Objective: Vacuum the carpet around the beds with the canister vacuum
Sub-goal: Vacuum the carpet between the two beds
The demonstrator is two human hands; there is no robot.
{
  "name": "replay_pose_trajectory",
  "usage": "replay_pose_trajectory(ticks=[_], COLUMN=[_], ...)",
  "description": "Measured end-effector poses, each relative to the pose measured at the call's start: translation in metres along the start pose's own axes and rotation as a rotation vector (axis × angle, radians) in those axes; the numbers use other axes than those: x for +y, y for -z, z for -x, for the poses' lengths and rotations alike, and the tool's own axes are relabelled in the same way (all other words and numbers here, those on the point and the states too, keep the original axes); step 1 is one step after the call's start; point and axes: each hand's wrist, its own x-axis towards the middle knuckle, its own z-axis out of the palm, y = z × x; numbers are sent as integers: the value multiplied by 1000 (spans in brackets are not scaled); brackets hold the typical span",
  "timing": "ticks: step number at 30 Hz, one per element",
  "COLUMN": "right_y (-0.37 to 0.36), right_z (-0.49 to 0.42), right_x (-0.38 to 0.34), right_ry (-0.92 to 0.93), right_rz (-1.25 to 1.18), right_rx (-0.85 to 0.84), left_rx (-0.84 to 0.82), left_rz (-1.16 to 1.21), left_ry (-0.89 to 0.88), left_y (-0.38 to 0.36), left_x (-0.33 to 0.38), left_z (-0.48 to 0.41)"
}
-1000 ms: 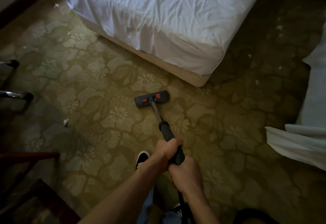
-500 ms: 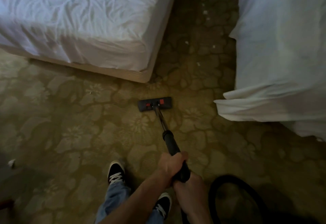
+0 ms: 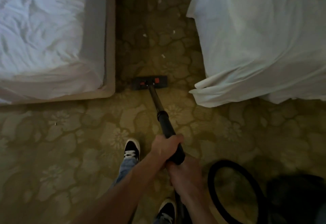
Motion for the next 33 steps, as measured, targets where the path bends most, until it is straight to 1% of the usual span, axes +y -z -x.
replay_pose_trajectory(ticks=[5,8,11,18,23,25,27,30,33], right_y=[-7,-12,-13,-16,-8,0,9,26,37], right_z=[-42,-74,-105,-151,-159,-158,-158,-150,-135], right_x=[-79,-116,-146,-204,-209,-204,-196,-182,-161], right_ry=[33,69,83,119,113,96,80,52,-76], right_rz=[-97,-101,-100,-119,-151,-187,-236,-378,-408], right_rx=[80,131,157,159,149,98,5,-124,-267], left_rx=[-31,-74,-76,-48,-30,-45,-53,-109,-184], left_rz=[-13,-23,-25,-10,0,18,60,135,178], left_ry=[-40,-34,-39,-17,30,41,52,68,110], left_y=[24,33,40,58,51,44,38,32,27], left_x=[88,133,170,234,242,239,234,225,210], left_z=[-33,-57,-80,-111,-114,-113,-112,-106,-95])
